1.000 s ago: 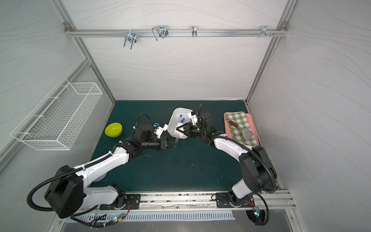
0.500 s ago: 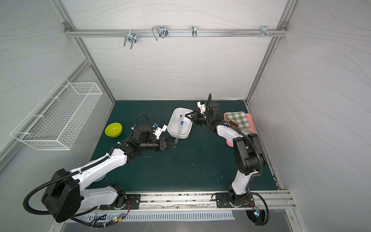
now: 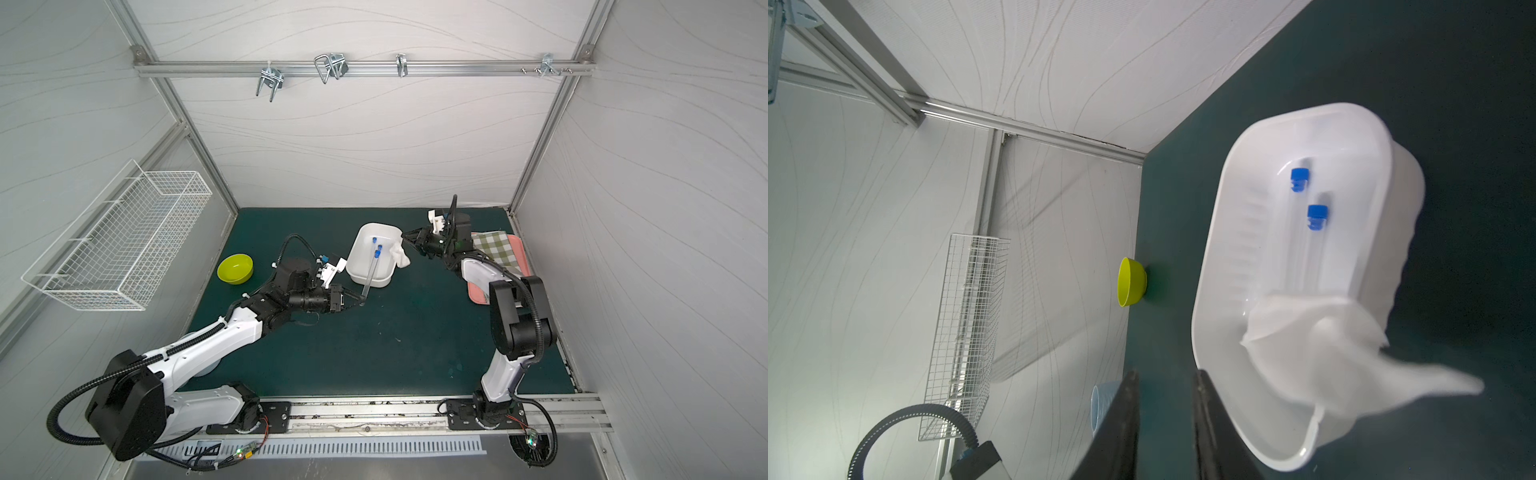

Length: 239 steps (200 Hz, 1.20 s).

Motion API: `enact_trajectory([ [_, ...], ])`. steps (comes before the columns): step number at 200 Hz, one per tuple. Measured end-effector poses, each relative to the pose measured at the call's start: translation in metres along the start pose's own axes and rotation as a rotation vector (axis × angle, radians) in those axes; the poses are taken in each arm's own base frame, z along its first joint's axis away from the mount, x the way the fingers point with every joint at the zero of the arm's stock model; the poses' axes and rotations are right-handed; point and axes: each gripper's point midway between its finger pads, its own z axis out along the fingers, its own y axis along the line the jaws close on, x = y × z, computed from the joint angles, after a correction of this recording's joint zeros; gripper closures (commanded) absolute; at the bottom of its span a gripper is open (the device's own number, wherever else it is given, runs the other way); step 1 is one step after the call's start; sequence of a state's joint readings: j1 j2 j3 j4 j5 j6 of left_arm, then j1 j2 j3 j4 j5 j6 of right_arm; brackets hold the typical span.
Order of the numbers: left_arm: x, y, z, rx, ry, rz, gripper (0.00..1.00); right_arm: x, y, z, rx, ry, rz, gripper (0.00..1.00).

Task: Wipe the exteriors of test tubes
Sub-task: Place the cleaning item at the center of the board, then place the test tube in the storage box.

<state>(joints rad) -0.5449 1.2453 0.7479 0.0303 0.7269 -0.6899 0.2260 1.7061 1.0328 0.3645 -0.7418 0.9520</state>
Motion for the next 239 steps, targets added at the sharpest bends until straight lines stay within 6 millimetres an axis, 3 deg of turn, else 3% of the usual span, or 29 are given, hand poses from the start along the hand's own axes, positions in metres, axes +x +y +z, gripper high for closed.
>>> enact_trajectory([
  [63,-0.051,0.022,0.01,-0.09,-0.02,0.017,0.9,0.063,-0.003,-0.051,0.043,0.005,-0.001,0.75],
  [126,-0.094,0.056,0.038,-0.207,0.015,0.049,0.89,0.106,0.0,-0.093,0.107,-0.003,-0.03,0.75],
  [176,-0.105,0.095,0.063,-0.299,0.068,0.018,0.89,0.139,-0.02,-0.113,0.176,0.004,0.017,0.75],
  [239,-0.102,0.142,0.091,-0.377,0.135,-0.054,0.89,0.149,-0.033,-0.119,0.236,0.018,0.047,0.75],
])
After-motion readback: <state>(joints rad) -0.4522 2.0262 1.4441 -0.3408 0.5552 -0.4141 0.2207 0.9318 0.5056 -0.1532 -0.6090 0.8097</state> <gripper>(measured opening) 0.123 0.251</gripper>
